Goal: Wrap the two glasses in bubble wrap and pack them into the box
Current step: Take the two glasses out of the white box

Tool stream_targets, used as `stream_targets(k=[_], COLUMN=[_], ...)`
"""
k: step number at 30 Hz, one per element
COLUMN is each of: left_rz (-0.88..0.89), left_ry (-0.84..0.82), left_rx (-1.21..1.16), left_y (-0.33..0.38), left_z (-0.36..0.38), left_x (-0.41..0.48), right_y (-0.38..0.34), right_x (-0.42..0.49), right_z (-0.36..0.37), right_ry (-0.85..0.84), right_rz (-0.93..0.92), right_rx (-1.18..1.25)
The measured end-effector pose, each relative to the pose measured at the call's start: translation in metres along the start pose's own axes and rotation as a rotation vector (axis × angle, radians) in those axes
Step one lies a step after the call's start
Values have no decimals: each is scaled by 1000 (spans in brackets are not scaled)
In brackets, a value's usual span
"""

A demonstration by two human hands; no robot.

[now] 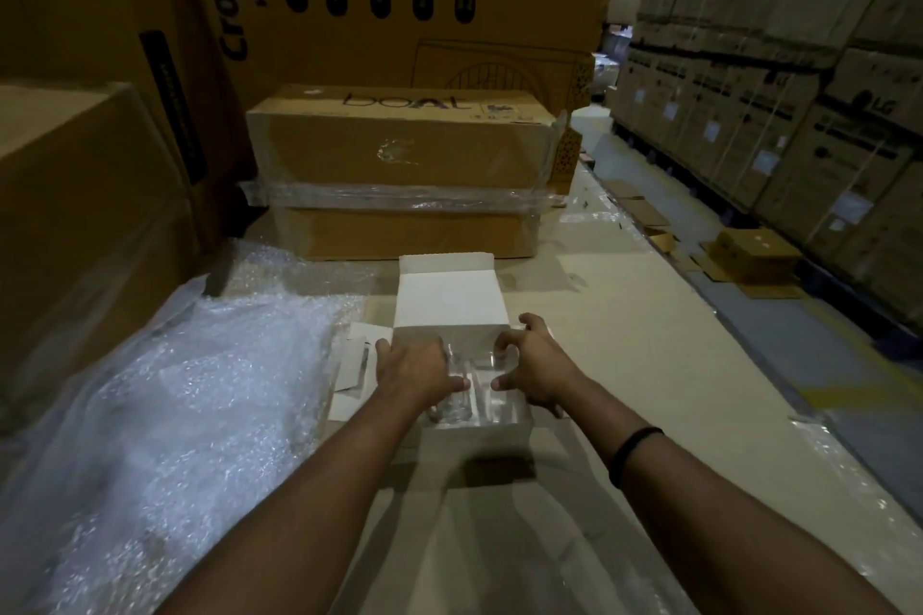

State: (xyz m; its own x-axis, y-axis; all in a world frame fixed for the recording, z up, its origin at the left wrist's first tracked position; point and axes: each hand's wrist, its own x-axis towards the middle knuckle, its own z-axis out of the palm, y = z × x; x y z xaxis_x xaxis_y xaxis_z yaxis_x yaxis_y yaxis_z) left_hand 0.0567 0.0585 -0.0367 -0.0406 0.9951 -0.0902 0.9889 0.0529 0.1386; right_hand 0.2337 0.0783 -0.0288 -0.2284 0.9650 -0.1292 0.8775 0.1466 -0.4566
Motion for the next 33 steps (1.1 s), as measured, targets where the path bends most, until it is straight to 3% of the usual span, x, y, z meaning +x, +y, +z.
stream_targets(k=[6, 11, 18, 24, 33], left_rz=[34, 92, 232, 214, 181], left_ry=[138, 323, 386, 266, 198], left_rx=[-384, -773, -1066, -911, -418], left_y=[-16, -25, 43, 122, 162], left_z=[-10, -12, -36, -15, 22], left_x=[-18, -31, -40, -9, 20], right_y=[-2, 0, 59, 111, 158], right_x=[-21, -41, -48, -35, -19], right_z=[-13, -48, -99, -88, -65], right_ry=[54, 197, 453, 446, 390], right_rz=[-52, -74, -33, 169, 297], right_rx=[117, 488, 589, 392, 396])
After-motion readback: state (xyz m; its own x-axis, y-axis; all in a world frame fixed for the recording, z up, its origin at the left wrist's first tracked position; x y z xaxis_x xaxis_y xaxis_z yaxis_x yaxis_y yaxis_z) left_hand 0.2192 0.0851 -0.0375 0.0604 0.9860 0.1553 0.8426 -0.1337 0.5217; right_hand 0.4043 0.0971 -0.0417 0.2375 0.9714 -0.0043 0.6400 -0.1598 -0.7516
